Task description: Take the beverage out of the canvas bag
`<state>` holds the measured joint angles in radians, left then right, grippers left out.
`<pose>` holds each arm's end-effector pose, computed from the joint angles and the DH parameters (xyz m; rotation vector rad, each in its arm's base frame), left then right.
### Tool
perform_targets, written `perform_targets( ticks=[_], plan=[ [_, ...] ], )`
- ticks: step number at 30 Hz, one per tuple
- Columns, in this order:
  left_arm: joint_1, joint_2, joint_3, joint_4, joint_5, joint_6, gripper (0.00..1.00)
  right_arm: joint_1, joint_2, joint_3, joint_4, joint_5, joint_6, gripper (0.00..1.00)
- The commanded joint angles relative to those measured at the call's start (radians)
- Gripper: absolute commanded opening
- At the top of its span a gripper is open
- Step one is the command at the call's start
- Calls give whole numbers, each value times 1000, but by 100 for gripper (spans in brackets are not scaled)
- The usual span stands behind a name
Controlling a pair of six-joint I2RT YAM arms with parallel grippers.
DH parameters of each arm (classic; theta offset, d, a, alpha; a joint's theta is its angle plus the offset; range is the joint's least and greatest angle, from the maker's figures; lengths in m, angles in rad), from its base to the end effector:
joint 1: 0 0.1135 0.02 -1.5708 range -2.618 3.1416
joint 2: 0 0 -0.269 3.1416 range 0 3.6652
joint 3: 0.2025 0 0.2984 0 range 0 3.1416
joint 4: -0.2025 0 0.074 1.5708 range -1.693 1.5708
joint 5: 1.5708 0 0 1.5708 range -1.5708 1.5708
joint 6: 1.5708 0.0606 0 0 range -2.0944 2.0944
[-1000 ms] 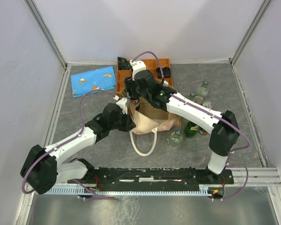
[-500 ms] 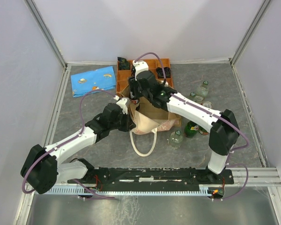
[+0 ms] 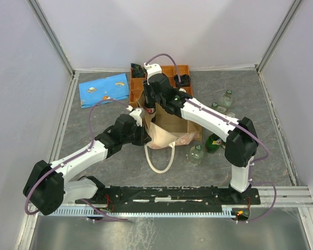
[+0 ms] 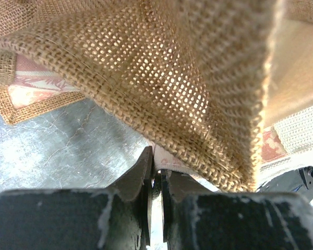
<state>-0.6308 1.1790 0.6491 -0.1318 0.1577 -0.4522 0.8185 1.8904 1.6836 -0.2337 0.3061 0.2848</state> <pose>0.2410 -0.1878 0.1839 0.2978 2.3155 -0.7455 0.3701 0.3687 0.3114 -0.3391 1.9834 0.4025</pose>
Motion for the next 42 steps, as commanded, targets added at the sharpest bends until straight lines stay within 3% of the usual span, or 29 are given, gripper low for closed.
perform_targets(
  ticks=[1, 12, 18, 28, 34, 42],
  plan=[
    [-3, 29, 9, -55, -28, -19, 3, 0, -12, 74, -2, 14, -15, 0],
    [-3, 56, 31, 0, -48, -27, 3, 22, -252, 135, -16, 63, -252, 0],
    [-1, 79, 30, 67, -97, -47, 3, 47, -390, 147, -30, 56, -287, 0],
    [-2, 23, 101, 28, -167, -48, 3, 241, -505, 283, -244, 150, -418, 0],
    [-1, -32, 155, -61, -272, -26, 3, 358, -592, 248, -354, 245, -393, 0],
    [-1, -77, 172, -75, -334, -23, 4, 410, -650, 207, -546, 242, -271, 0]
  ],
)
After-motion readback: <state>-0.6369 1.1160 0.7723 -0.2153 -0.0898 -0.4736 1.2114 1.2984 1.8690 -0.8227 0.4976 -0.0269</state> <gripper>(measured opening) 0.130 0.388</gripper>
